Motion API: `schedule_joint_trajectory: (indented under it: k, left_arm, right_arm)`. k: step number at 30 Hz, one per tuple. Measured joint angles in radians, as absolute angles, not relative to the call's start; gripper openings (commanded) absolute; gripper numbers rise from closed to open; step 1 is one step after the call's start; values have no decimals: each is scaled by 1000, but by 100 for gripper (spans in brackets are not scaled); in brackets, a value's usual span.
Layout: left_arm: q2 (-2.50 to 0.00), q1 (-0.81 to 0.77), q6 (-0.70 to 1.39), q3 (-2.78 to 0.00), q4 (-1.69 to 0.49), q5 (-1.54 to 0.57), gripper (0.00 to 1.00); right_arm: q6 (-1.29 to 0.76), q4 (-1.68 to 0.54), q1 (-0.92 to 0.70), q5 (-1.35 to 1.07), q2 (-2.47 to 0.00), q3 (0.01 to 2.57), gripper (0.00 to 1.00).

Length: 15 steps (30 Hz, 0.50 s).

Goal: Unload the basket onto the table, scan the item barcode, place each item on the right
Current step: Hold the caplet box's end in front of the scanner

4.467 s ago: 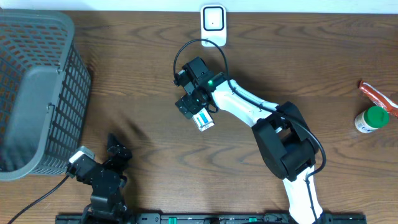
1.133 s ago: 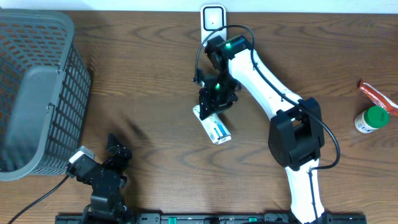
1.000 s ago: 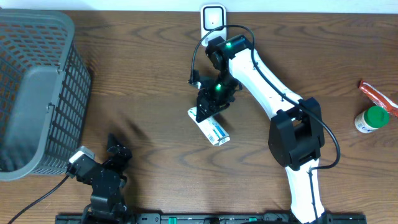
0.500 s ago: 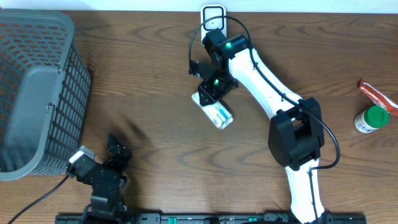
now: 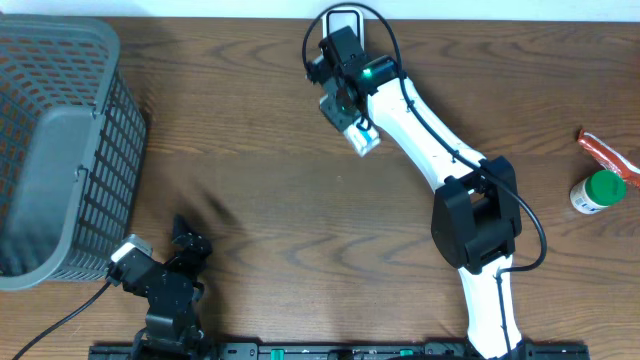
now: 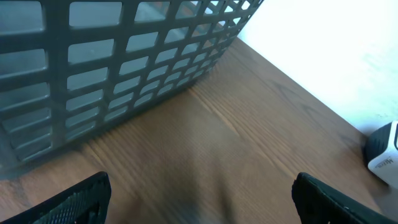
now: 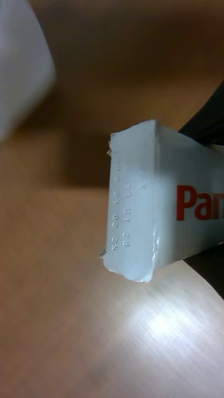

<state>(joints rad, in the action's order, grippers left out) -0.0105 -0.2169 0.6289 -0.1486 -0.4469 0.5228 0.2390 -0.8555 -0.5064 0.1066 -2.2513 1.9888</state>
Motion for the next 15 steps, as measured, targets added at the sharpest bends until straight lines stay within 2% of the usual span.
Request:
schedule_joint_trajectory:
  k: [10,15]
  left_arm:
    - [-10,-217,628,-149,-447,523,93]
    - [-10,-217,629,-149,-447,522,93]
  right_arm:
    - [402,-554,-506,330,-2252,1989,33]
    - [516,-344,-506,420,-2265,1990,30]
